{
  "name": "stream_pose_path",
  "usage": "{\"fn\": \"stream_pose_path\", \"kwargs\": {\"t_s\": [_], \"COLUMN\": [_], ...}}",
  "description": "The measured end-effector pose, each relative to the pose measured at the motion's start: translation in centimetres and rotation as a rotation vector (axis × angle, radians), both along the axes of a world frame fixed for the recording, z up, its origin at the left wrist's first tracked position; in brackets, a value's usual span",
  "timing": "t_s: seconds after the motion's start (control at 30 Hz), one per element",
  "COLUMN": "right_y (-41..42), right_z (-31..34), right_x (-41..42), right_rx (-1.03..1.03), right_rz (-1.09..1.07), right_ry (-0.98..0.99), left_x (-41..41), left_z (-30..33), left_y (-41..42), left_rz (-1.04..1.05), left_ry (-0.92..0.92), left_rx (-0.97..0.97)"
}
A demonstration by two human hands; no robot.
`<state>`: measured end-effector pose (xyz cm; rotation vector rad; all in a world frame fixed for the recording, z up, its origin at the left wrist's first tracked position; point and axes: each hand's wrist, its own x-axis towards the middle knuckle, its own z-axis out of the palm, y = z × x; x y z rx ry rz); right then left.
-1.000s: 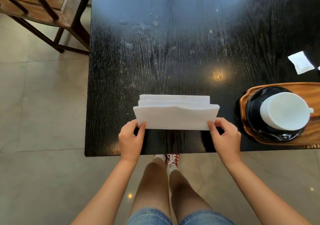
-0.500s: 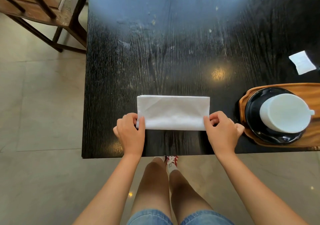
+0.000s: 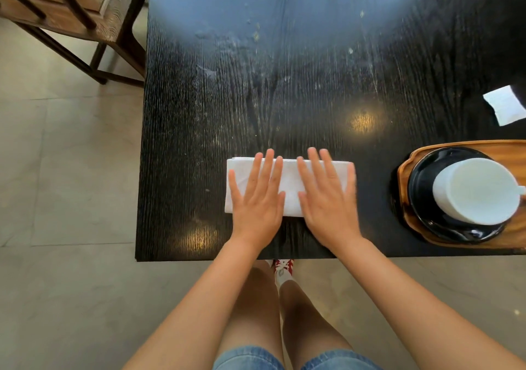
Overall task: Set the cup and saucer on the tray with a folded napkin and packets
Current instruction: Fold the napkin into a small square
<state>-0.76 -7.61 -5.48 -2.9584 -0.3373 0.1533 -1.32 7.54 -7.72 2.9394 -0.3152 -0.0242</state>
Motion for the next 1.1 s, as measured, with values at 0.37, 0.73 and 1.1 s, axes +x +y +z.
{"fn": "stream_pose_path", "kwargs": {"t_s": [0.37, 0.73, 1.1], "right_y": [-0.7, -3.3, 0.5], "right_z": [-2.3, -1.5, -0.5], "right_x": [1.0, -1.3, -11.6], "right_rx": [-0.103, -0.119, -0.070], "right_rz": [0.179, -0.034, -0.137], "right_ry": [0.113, 0.174, 0.282], "left_x": [1.4, 1.6, 10.0], "left_z": [-1.1, -0.3, 1.1], "left_y": [0.3, 6.6, 2.2], "left_rz": [-0.082, -0.067, -0.638], "left_ry": [0.130, 0.136, 0.093], "left_rx": [0.102, 0.211, 0.260]}}
